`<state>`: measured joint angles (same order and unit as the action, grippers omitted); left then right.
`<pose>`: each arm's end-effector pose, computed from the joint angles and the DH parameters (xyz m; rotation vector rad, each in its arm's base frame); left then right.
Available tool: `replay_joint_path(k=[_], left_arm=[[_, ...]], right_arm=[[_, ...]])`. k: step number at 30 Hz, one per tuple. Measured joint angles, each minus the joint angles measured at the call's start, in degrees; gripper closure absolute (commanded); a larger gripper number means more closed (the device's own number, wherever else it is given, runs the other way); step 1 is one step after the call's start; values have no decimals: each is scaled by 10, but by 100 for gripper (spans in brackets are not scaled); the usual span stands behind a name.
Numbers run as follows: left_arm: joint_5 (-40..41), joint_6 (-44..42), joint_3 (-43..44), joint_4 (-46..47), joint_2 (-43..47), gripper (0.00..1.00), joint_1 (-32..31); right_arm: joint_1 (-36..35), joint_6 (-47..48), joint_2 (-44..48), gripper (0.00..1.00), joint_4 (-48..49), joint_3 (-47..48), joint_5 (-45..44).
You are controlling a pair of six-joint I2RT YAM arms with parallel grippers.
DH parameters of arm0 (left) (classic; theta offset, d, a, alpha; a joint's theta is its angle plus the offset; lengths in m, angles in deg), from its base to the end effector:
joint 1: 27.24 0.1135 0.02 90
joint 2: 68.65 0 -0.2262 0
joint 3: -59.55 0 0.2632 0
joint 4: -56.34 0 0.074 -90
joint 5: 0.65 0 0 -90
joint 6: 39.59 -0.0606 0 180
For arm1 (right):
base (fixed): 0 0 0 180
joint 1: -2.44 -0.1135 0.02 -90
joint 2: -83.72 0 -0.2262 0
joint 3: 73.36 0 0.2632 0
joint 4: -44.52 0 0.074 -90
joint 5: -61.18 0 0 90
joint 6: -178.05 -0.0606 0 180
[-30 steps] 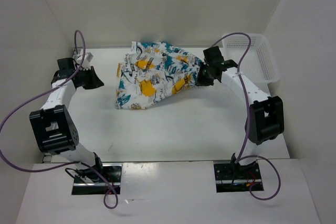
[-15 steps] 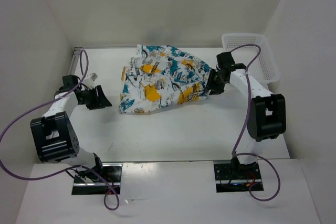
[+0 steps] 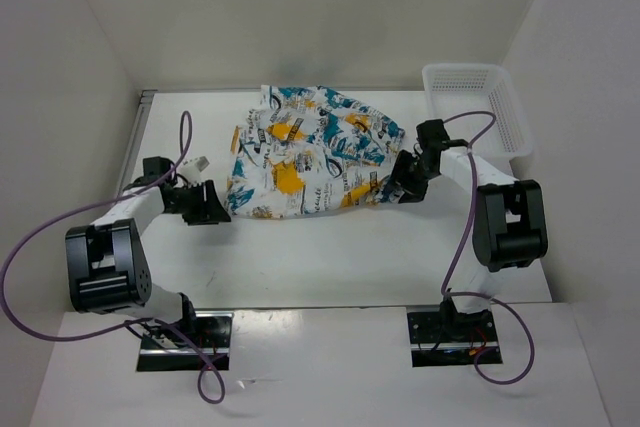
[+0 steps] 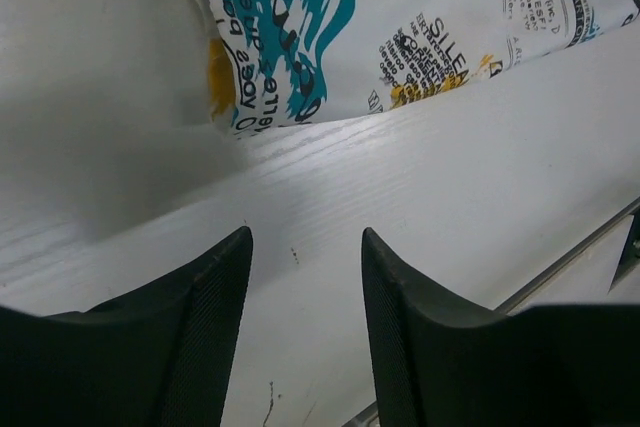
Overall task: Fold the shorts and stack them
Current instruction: Flatten the shorts out
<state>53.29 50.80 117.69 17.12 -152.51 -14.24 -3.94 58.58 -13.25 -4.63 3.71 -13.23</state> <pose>0.2857 0.0294 0.1128 -0.1138 2.5469 -0.7606 0.3383 0.0542 0.1248 0.4962 2.7872 0.5297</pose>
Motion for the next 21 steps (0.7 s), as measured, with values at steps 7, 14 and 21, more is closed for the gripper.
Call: replay_joint_path(k=[7, 14, 21], left_arm=[[4, 0, -8, 31, -8, 60, -18], [27, 0, 6, 73, -55, 36, -28], [29, 1, 30, 118, -103, 55, -46]], right_arm=[[0, -22, 1, 45, 31, -4, 33], [0, -33, -2, 73, 52, -7, 51], [0, -36, -18, 77, 56, -6, 56]])
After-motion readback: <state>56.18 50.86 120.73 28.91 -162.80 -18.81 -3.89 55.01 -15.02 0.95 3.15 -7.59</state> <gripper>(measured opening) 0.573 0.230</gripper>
